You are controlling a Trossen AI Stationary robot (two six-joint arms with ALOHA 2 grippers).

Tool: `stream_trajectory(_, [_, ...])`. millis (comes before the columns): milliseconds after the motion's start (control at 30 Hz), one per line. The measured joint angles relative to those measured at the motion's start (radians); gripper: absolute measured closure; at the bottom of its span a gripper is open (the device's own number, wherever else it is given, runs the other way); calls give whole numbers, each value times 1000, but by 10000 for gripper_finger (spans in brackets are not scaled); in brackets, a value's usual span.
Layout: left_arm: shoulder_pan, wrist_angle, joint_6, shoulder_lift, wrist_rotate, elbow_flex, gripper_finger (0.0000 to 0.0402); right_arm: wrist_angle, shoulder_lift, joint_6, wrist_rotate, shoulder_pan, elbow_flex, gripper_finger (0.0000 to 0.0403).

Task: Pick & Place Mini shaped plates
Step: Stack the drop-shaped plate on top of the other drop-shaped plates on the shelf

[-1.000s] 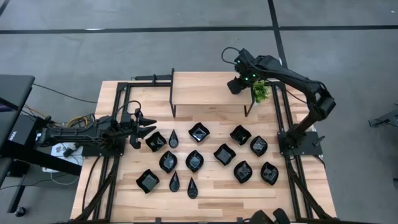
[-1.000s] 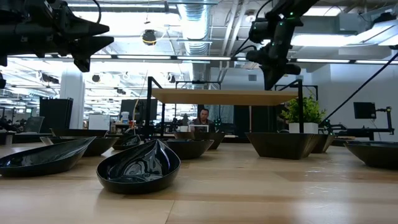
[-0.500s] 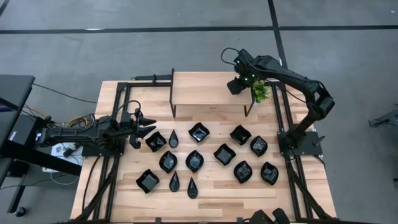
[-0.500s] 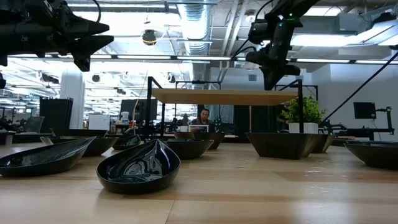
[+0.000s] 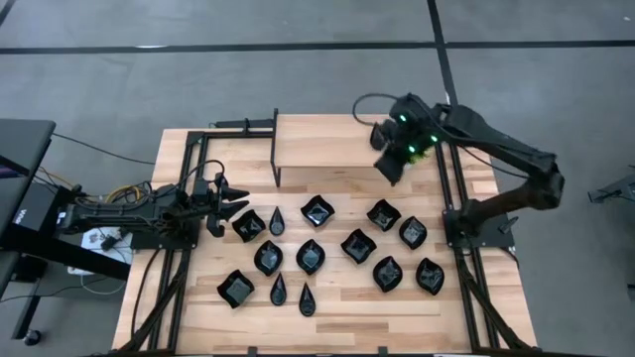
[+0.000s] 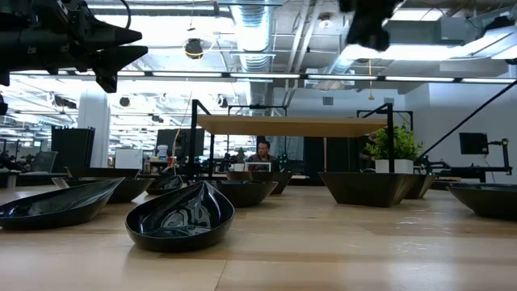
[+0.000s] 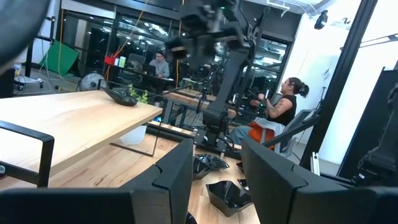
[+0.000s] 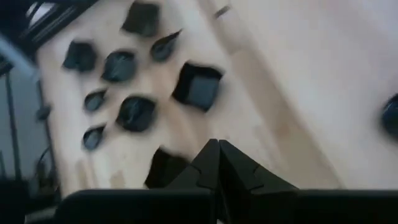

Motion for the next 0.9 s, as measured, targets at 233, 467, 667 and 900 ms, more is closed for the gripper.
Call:
stream_trajectory(233, [0, 39, -30, 0, 16, 0, 263, 117, -253, 145, 37, 164, -198, 402])
stream_trajectory(467, [0, 114, -144, 2, 109, 4, 263, 475, -598, 315, 121, 294, -571, 402])
stream_trajectory(667, [0, 112, -157, 107, 183, 110, 263, 734, -839, 393, 190, 386, -829, 402])
stream_trajectory(900, [-32, 35, -119, 427, 297, 370, 263, 838, -1020, 439, 330, 461, -995, 402])
